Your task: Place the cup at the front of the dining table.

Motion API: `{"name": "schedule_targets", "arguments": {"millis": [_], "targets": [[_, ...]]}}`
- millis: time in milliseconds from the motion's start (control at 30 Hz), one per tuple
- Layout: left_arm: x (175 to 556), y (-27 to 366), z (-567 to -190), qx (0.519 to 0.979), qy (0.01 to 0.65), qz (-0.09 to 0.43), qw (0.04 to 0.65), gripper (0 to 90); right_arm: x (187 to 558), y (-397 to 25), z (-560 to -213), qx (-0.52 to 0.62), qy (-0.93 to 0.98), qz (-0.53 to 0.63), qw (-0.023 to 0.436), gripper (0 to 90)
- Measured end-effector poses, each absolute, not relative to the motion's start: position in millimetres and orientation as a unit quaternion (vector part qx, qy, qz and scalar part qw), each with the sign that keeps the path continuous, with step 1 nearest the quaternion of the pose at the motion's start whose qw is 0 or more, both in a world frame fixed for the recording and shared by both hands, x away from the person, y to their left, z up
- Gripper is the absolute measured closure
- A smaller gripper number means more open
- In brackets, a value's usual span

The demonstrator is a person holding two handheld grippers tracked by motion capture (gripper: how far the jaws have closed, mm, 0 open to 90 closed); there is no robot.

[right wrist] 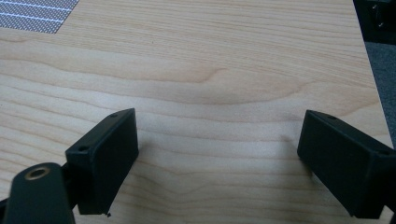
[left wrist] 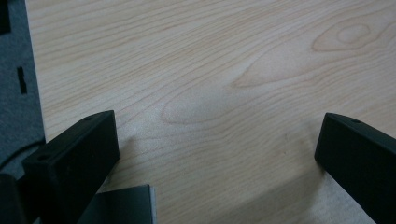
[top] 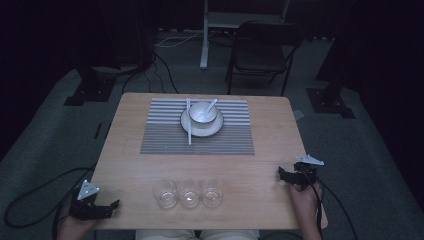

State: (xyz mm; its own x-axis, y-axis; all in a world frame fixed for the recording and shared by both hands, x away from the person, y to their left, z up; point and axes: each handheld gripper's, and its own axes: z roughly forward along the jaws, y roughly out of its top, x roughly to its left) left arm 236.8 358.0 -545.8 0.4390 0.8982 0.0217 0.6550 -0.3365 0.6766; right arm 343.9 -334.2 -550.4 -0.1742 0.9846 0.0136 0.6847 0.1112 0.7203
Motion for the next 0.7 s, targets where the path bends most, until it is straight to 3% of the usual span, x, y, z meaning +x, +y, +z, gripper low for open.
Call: {"name": "schedule_targets", "arguments": {"millis": [700], "targets": [[230.7, 364.7, -542.3, 0.803, 0.475, 0.162, 0.320, 0.9, 343.9, -334.2, -550.4, 0.595, 0.702, 0.303, 0.248, 11.8]]}}
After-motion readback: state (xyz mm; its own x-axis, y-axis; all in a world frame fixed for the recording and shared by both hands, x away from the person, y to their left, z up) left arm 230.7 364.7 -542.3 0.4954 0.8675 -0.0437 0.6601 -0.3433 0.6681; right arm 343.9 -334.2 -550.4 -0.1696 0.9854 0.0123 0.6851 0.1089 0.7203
